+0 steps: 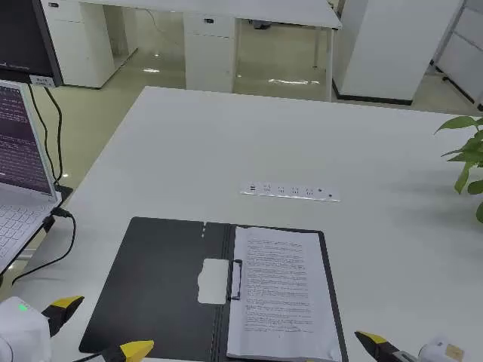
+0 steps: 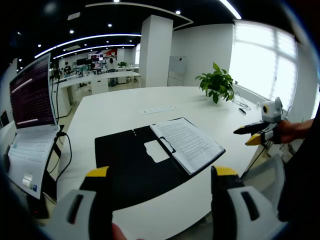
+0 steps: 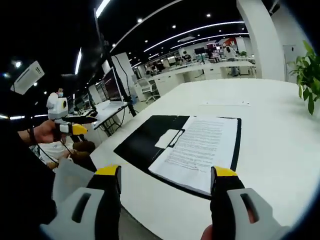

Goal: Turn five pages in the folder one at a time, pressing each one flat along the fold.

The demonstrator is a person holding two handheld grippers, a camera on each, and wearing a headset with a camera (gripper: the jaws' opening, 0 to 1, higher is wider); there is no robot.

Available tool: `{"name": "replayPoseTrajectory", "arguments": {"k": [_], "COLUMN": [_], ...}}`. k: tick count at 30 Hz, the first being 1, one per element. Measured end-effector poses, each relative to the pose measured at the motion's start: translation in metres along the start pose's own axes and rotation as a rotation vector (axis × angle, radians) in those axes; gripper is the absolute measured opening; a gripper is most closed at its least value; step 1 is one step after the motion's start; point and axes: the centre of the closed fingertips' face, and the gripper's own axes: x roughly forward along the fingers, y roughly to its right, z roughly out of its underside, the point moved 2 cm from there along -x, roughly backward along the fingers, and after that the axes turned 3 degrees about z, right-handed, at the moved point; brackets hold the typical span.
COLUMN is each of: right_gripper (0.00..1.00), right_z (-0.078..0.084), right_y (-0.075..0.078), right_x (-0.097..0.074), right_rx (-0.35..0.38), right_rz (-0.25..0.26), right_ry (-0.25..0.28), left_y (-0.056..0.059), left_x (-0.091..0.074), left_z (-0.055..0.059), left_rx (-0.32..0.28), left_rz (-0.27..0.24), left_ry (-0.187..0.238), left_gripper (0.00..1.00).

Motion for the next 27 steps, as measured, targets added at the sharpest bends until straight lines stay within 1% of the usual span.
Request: {"name": "replayPoseTrajectory", "arguments": {"k": [2, 4, 7, 12, 16, 19, 21, 23, 27], "right_gripper": [0.72, 0.72, 0.72, 0.72, 0.72, 0.72, 0.72, 0.72, 0.72], "right_z": [0.0, -0.001, -0.002, -0.003, 0.001, 0.003, 0.005, 0.006, 0.005], "right_y": [-0.001, -0.002, -0.005, -0.011, -0.017, -0.019, -0.02, -0.023, -0.024], "right_x": [0.001, 0.003, 0.005, 0.006, 0.005, 0.004, 0.004, 0.003, 0.003], "right_rx": [-0.006, -0.009, -0.02, -0.032, -0.046, -0.048, -0.045, -0.057, -0.052], "right_rz": [-0.001, -0.003, -0.009, -0.017, -0.027, -0.029, -0.033, -0.033, -0.035], "right_ry": [-0.003, -0.008, -0.011, -0.01, -0.02, -0.021, -0.026, -0.032, -0.025], "left_y": [0.001, 0.004, 0.008, 0.013, 0.014, 0.014, 0.014, 0.014, 0.013], "left_x": [0.002, 0.004, 0.008, 0.009, 0.008, 0.006, 0.005, 0.004, 0.001], "left_z": [-0.004, -0.006, -0.006, -0.005, -0.006, -0.008, -0.007, -0.006, -0.005], "left_rx": [-0.004, -0.003, 0.006, 0.011, 0.014, 0.008, 0.018, 0.018, 0.025], "left_rz": [0.002, 0.007, 0.02, 0.035, 0.036, 0.038, 0.038, 0.038, 0.038], "left_ry": [0.012, 0.014, 0.011, 0.011, 0.018, 0.025, 0.022, 0.021, 0.015], "left_gripper": [0.81, 0.81, 0.81, 0.81, 0.81, 0.81, 0.81, 0.82, 0.82]}}
